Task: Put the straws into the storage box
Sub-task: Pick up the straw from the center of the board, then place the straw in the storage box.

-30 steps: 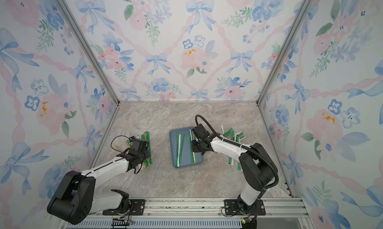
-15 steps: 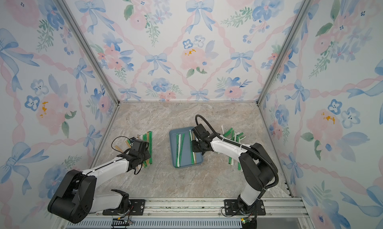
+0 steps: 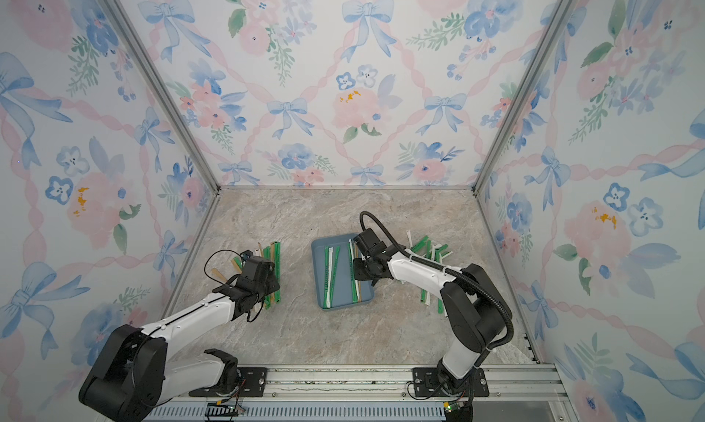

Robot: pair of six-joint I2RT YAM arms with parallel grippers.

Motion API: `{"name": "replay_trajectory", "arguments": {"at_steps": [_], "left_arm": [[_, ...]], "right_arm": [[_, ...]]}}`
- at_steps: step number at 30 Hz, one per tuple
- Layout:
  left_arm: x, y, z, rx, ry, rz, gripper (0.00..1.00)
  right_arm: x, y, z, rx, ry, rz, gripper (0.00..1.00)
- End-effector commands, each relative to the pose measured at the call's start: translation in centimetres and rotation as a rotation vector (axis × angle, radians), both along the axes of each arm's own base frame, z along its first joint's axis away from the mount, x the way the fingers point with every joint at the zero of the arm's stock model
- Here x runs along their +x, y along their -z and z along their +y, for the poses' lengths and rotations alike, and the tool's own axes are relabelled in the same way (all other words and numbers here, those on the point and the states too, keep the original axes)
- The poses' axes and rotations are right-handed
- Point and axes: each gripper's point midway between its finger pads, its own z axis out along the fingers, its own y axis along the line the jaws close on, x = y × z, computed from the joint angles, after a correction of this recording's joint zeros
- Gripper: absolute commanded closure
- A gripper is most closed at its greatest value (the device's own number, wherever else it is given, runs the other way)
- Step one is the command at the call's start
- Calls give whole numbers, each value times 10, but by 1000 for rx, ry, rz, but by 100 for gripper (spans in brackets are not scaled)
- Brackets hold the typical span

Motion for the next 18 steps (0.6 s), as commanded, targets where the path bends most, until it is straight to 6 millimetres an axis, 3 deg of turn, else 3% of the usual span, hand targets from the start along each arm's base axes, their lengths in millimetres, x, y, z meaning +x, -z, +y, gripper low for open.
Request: {"name": "replay_trajectory", "arguments": {"at_steps": [1,5,10,15,18], "left_arm": [[8,-29,-26,-47,51,-74,100],[10,-52,-79,-88,186,-111,100],[6,-61,-142,-120,339,-94,100],[2,-48,-178,-172,399,-57,100],[2,-37,-187,-184,409,-31,100]], "right_arm": [[0,-17,-11,-8,13,-33,73],[1,-19,-23,-19,36,-42,73],[3,-20,-44,-30,81,-44,73],[3,-18,-63,-25,130,-32,71],[0,-13,-55,13,113,-11,71]]}}
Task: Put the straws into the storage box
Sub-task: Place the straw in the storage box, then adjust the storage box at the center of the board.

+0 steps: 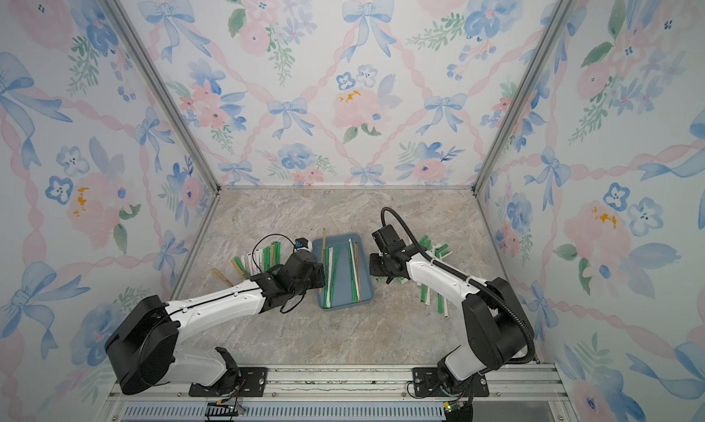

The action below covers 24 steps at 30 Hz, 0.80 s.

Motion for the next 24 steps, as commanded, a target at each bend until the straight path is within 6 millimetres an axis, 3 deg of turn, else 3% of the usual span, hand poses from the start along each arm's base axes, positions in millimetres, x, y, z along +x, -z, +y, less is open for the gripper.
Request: {"name": "replay_trajectory", "arguments": {"at_steps": [1,6,10,15,21,24], "left_arm": [[1,9,-12,-28,7,34,100],[-3,22,-17,-20,26,75,99],[-7,29,-14,-5,33,91,80],[-8,26,-5,12,20,66,59],[-5,16,4,40,10,10,51],[-5,10,9,58,15,-20,47]], "right_arm": [[-8,5,5,23,-23,22,70],[-11,24,26,48,-43,62,70],[-11,35,30,44,-29,86,70],[-18,34,40,47,-56,93,72],[-31,24,71,95,-125,96,77],[-35,22,71,70,-129,99,72]]}}
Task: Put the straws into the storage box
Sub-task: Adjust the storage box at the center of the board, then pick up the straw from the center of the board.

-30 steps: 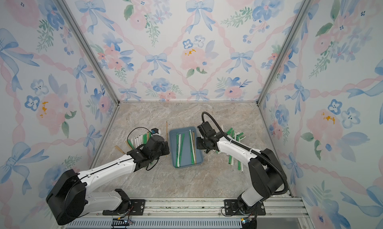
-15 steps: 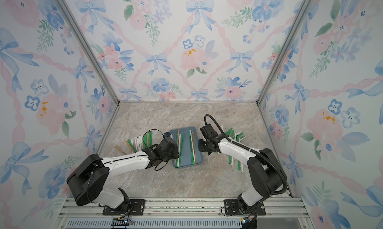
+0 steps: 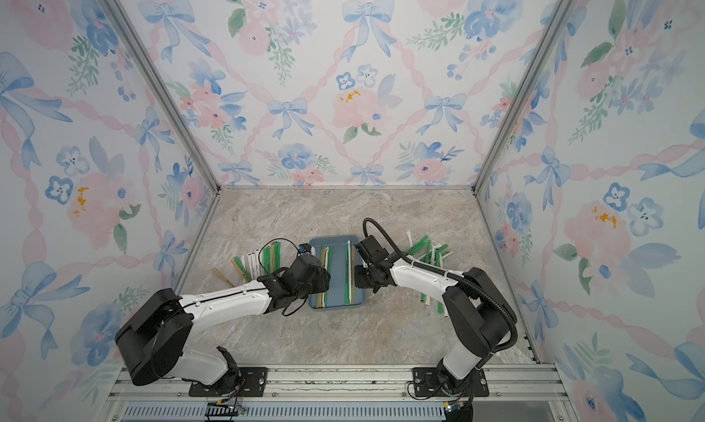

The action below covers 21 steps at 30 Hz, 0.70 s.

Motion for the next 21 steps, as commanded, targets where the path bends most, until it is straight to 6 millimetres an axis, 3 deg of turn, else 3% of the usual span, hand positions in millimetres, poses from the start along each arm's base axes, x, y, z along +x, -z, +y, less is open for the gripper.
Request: {"name": "replay_trajectory", "arguments": {"at_steps": [1,7,12,17,21], "left_arm": [[1,-10,9,37,4,-57,46],[1,-14,14,47,-4,-79,41],[-2,-11,11,52,23,-69,37],[-2,-10,10,66,33,-78,33],[-2,-11,10,71,36,-84,31]], "right_arm": [[1,-11,3,-12,5,-13,71],[13,-25,-54,-86,134,-58,67],[23,-36,-127,-138,261,-82,66],[16,-30,-197,-204,369,-46,65],[9,-24,-234,-201,458,-29,65]]}}
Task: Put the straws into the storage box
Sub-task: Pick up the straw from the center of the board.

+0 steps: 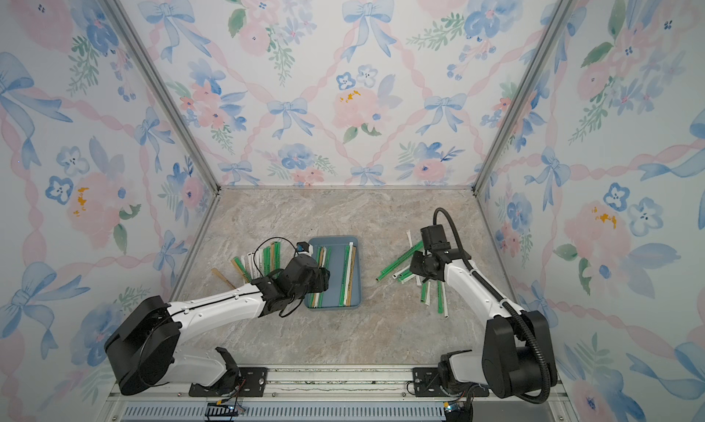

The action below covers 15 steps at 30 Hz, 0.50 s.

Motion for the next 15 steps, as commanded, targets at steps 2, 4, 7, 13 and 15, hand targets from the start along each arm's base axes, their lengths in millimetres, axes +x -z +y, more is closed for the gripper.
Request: {"name": "replay_trajectory", "arguments": {"at_steps": [2,4,7,13,15], "left_arm": [[-2,1,4,34,11,-18,30],[-2,1,4,35,12,-20,30],[-2,0,3,34,19,-21,30],[-8,9,12,52,11,-9,30],[-9,10,12,54,12,-9,30]], "right_arm": [[-21,17,-26,-13,16,76,66],[-23,24,-27,-9,14,98,67],[-23,35,-28,-16,21,127,68],[-19,39,-33,-33,41,139,71],[-18,43,-35,-38,44,158,72]]}}
